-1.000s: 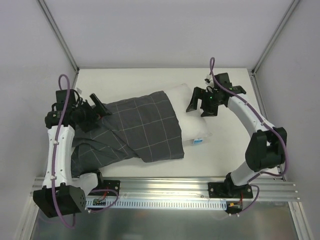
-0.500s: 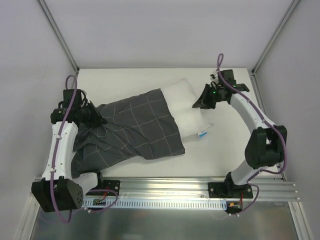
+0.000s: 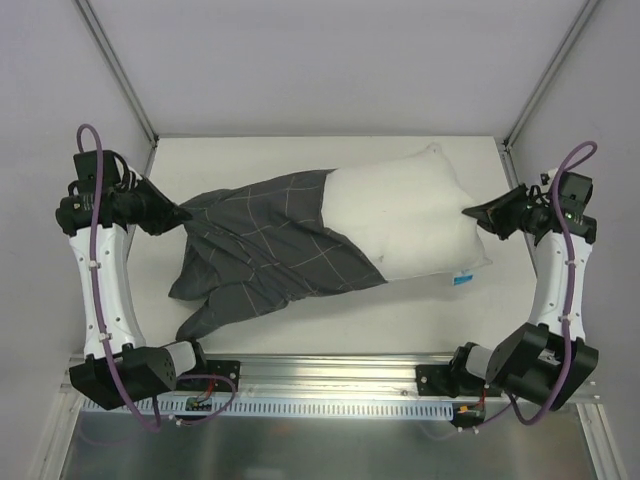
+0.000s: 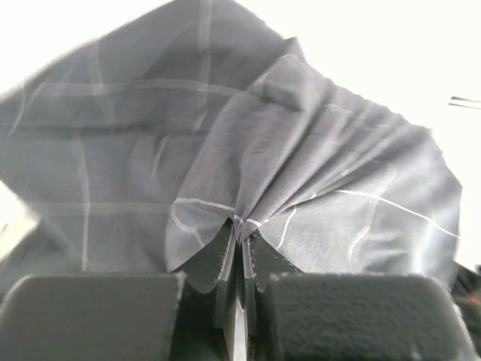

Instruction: Remove the pillowcase from the pillow

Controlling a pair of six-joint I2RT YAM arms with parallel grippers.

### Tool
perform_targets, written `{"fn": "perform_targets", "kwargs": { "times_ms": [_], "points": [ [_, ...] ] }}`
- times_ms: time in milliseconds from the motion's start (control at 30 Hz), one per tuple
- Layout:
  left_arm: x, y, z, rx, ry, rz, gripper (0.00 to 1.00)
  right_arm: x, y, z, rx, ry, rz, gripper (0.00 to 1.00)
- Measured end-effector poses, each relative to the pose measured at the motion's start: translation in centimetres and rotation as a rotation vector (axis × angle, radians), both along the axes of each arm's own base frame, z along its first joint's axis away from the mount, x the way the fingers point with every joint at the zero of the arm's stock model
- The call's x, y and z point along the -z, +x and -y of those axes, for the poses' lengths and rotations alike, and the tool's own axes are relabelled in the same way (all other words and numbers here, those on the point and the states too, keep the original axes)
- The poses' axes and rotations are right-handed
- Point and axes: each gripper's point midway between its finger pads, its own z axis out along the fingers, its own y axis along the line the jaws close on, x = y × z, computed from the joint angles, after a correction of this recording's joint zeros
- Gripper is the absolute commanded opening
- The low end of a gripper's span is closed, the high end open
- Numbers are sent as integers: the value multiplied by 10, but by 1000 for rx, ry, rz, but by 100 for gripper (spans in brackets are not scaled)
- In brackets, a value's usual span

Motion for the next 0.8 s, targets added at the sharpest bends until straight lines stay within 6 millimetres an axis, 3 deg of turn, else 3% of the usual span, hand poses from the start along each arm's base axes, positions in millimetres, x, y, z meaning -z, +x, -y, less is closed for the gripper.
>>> {"fn": "perform_targets", "kwargs": {
  "times_ms": [67, 100, 133, 167, 200, 233, 267, 300, 367, 467, 633, 800],
  "points": [
    [-16, 10, 2, 12, -23, 19, 0, 9, 2, 2, 11, 37, -46, 1],
    [-24, 18, 3, 24, -36, 32, 5, 14, 5, 2, 11, 55, -64, 1],
    [-27, 28, 4, 44, -45, 35, 14, 17, 8, 1, 7, 66, -78, 1],
    [-28, 38, 3, 60, -39, 40, 34, 21, 11, 1, 8, 67, -91, 3],
    [-25, 50, 1, 78, -12, 45, 51, 24, 15, 3, 10, 52, -99, 14],
    [-20, 61, -1, 93, 9, 48, 67, 27, 20, 8, 23, 22, -103, 33],
    [-12, 70, -3, 100, 34, 40, 79, 30, 26, 15, 38, -15, -103, 66],
    [-2, 75, -1, 116, 57, 26, 92, 31, 31, 22, 51, -59, -99, 75],
    [18, 73, 13, 172, 91, -14, 94, 30, 36, 35, 69, -147, -81, 88],
    [41, 49, 37, 268, 143, -54, 94, 29, 32, 35, 73, -237, -57, 98],
    [54, -16, 68, 400, 212, -9, 93, 43, -5, 16, 55, -330, -35, 99],
    [80, -74, 95, 523, 198, 0, 93, 63, -38, 18, 86, -399, -80, 100]
  ]
}}
